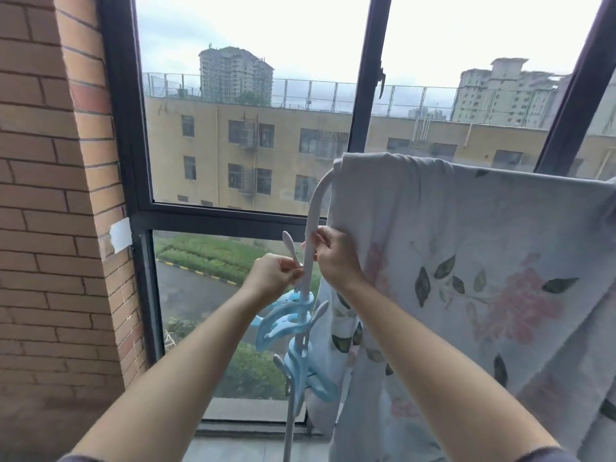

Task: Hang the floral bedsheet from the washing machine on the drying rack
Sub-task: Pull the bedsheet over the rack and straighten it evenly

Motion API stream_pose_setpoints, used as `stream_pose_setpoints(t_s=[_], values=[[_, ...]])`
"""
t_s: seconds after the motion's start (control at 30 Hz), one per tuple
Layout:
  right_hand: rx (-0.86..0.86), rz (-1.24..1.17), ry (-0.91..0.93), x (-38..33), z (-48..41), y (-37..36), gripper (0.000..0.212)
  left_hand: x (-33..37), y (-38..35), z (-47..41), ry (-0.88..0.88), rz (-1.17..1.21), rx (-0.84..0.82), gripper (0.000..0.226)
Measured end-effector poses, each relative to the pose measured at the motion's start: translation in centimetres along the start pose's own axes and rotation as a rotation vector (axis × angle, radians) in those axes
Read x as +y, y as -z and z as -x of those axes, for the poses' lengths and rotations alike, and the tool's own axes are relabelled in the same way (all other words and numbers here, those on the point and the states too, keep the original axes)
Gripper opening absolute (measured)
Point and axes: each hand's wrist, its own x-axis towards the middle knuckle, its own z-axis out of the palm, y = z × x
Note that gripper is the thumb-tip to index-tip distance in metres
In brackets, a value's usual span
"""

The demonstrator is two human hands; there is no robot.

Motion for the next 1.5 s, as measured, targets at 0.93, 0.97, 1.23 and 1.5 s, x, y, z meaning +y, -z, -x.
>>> stream_pose_setpoints(t_s=[0.93,0.97,1.23,1.5], values=[[-0.130,-0.187,0.004,-6.5,12.9,3.5,0.023,1.0,3.3,12.7,-0.230,0.230,-0.214,0.025],[-0.149,-0.172,-0.021,-6.8,13.0,3.7,0.021,0.9,3.7,12.8,-0.226,0.261,-0.263,0.043],[0.225,0.259,0.071,-10.3,11.3,8.6,0.021,0.0,7.0,7.9,-0.228,0.491,-0.541,0.087],[0.437,0.723,0.036,-13.7,8.6,8.3,0.033,8.9,6.0,0.7,-0.500,0.380,-0.554,0.024]])
